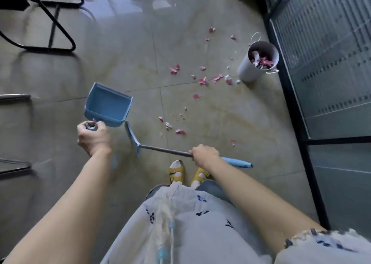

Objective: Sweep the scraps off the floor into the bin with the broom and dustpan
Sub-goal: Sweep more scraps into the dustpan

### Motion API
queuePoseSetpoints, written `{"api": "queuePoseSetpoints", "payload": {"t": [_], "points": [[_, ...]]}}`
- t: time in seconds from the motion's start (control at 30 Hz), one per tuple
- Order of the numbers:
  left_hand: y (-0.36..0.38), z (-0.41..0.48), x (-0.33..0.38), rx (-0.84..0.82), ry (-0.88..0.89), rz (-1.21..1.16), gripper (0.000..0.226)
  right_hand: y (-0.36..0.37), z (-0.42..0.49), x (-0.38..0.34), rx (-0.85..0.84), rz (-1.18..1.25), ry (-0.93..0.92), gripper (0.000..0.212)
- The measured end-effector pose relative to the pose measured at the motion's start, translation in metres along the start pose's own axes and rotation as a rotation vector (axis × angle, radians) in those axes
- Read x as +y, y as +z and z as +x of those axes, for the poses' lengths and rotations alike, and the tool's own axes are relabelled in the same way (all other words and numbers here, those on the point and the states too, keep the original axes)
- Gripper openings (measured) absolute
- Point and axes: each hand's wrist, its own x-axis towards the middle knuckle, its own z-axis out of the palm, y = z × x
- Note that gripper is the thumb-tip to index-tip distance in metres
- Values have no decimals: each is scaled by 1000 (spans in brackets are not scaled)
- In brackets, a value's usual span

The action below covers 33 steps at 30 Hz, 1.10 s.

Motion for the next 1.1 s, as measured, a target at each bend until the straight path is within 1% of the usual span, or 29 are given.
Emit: {"api": "queuePoseSetpoints", "payload": {"t": [0.1, 0.2, 0.3, 0.4, 0.53, 0.7, 0.8, 0.93, 1.03, 1.1], "points": [[0, 6, -7, 26, -4, 37, 9, -3, 9, -16, -13, -88, -64, 38], [1, 8, -8, 41, -9, 74, 9, -1, 14, -14, -29, -138, -52, 37], [5, 5, -8, 31, 6, 77, 8, 0, 12, 10, -39, -61, 38, 39], [15, -4, -6, -17, 33, 87, 10, 12, 2, 43, -39, 63, 170, 39], [35, -23, 5, -125, 71, 101, 8, 28, -27, 88, -37, 244, 366, 35], [62, -51, 26, -186, 65, 85, 7, 47, -70, 143, -18, 373, 567, 34], [82, -63, 34, -282, 84, 69, 10, 63, -101, 169, -16, 442, 695, 35], [101, -78, 43, -369, 88, 65, 28, 75, -127, 188, 28, 483, 788, 33], [109, -92, 54, -412, 88, 2, 26, 75, -140, 195, 102, 509, 811, 32], [114, -97, 58, -442, 86, -37, 32, 69, -137, 194, 142, 533, 792, 34]]}}
